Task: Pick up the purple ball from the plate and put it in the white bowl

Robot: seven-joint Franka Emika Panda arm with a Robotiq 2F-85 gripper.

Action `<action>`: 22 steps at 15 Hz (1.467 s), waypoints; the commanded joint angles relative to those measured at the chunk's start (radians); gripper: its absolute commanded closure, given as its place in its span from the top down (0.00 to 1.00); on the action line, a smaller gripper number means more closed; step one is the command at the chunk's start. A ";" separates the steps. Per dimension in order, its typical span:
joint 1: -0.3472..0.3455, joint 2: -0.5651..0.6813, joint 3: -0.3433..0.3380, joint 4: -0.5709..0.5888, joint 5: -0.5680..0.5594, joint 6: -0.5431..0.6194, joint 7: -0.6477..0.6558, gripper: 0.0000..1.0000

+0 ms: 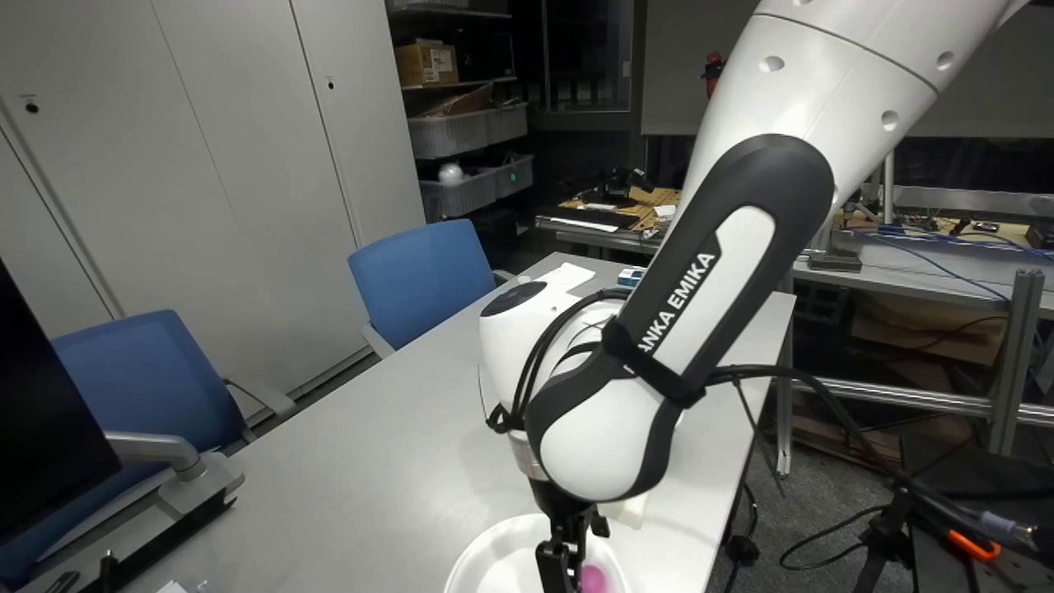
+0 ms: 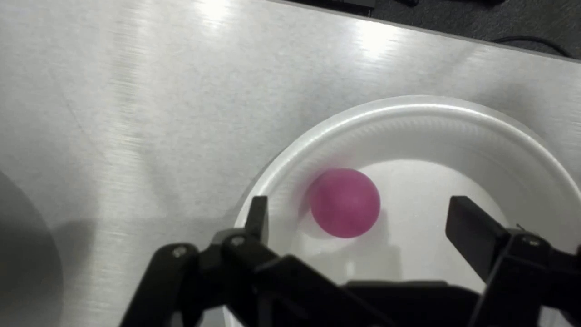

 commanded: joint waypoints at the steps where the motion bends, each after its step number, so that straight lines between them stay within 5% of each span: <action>1: 0.014 0.041 -0.012 0.041 -0.007 0.024 -0.014 1.00; 18: 0.016 0.115 -0.005 0.098 0.007 0.027 -0.006 1.00; 20: 0.018 0.118 -0.005 0.102 0.007 0.027 -0.004 0.74; 22: 0.020 0.117 -0.006 0.104 0.007 0.026 -0.001 0.58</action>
